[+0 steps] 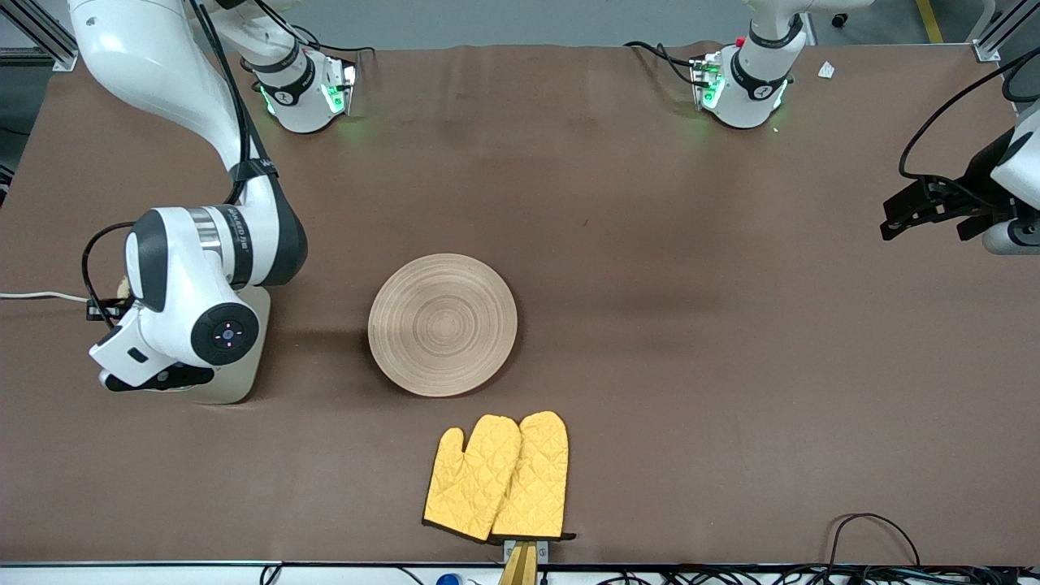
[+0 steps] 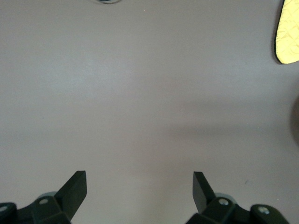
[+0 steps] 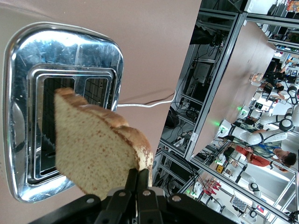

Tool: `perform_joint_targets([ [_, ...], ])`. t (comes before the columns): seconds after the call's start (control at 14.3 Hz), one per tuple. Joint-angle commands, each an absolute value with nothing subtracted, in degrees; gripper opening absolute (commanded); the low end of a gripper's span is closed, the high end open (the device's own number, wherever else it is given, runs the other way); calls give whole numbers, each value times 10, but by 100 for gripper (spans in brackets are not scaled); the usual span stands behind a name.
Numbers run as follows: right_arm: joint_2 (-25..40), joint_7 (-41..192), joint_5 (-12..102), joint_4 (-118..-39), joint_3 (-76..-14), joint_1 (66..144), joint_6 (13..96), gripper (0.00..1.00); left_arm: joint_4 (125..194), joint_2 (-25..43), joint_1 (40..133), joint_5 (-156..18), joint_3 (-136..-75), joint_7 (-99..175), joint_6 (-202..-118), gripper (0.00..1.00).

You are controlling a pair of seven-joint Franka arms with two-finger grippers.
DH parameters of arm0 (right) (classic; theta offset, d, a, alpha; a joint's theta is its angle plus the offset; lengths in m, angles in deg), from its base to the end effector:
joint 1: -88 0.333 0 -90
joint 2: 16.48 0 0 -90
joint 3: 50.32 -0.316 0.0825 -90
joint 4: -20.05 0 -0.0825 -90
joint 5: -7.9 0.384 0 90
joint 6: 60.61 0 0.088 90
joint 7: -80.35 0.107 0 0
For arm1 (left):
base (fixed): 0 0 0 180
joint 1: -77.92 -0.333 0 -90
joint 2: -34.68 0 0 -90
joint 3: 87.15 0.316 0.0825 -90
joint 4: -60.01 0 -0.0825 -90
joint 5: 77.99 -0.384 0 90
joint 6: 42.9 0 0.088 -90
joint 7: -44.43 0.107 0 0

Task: Move plate and put bread in toaster
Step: 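Lower the bread into the toaster slot with the right gripper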

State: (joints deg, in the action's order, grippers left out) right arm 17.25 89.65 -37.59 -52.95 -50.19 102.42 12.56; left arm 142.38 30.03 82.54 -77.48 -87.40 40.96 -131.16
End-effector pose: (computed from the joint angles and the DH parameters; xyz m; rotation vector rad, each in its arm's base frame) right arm 0.6628 0.0751 0.4174 2.1969 0.0949 -0.4519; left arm 0.5752 -0.0499 0.6386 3.1304 -0.0388 0.0327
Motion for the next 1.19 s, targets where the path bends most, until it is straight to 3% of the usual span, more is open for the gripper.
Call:
perform_joint_targets([
  [0.0, 182, 885, -392, -518, -508, 1015, 122, 0, 1417, 304, 824, -786, -878, 408, -1300, 100],
  [0.77, 203, 904, -373, -522, -509, 1009, 129, 0, 1417, 304, 826, -785, -879, 407, -1300, 100],
  [1.12, 226, 944, -319, -523, -509, 1008, 184, 0, 1417, 305, 826, -785, -879, 407, -1300, 100],
])
